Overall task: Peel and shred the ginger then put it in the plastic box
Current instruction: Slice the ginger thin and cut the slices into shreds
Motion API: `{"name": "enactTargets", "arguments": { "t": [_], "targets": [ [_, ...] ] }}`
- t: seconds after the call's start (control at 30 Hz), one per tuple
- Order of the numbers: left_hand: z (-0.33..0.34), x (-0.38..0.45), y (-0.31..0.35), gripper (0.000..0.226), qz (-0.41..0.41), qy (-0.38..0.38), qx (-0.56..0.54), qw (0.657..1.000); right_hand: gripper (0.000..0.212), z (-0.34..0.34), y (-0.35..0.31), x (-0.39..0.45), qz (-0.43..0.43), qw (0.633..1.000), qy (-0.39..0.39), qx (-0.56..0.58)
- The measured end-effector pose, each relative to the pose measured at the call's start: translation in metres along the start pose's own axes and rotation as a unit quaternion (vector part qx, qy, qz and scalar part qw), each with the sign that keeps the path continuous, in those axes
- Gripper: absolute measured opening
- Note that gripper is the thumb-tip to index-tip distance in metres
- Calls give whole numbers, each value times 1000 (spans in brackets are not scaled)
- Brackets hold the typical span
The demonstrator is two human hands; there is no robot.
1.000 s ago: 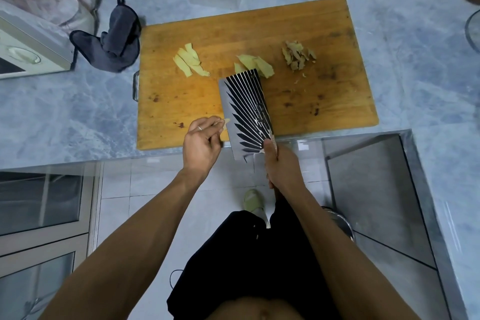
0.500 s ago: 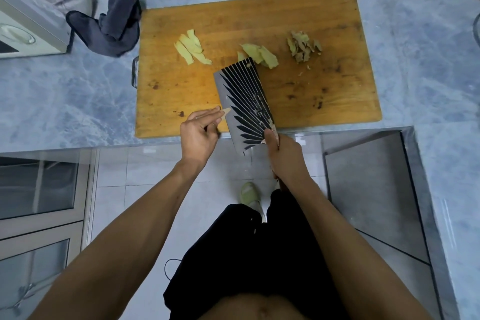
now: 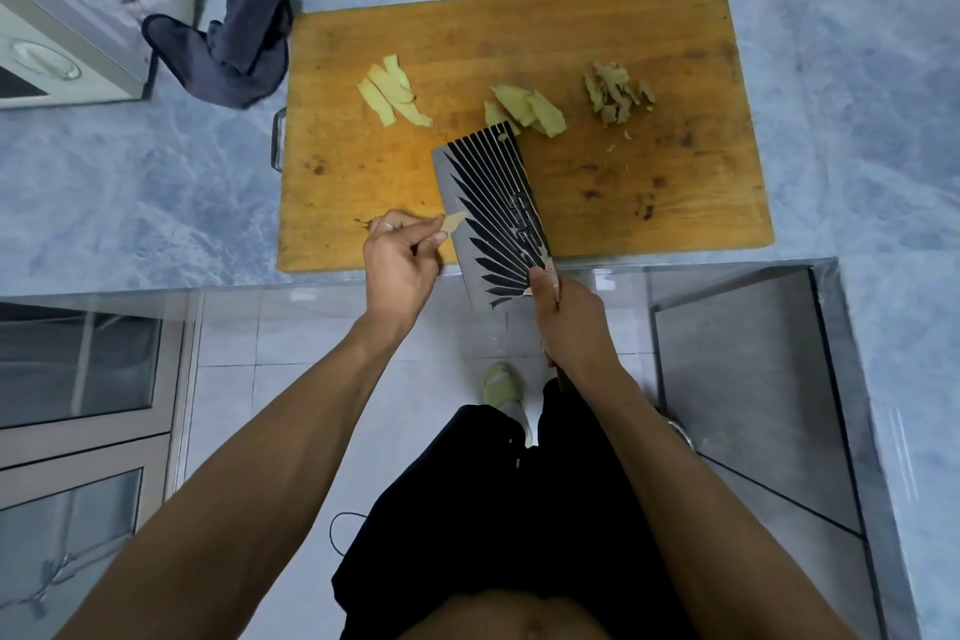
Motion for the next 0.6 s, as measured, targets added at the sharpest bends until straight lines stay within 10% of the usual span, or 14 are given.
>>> {"name": "enactTargets", "arguments": {
  "t": [0.6],
  "targets": [
    [-3, 3, 1, 14, -23, 11, -21, 999, 54, 15, 0, -8, 21, 1000, -2, -16]
  ]
}}
Point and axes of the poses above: each hand's wrist, its own x-axis towards the middle knuckle, its own z-axis out of the palm, y = z × x, the point moved 5 cm from there along x, towards the middle knuckle, and after that the axes turned 11 degrees about x, right-handed, at the moved point
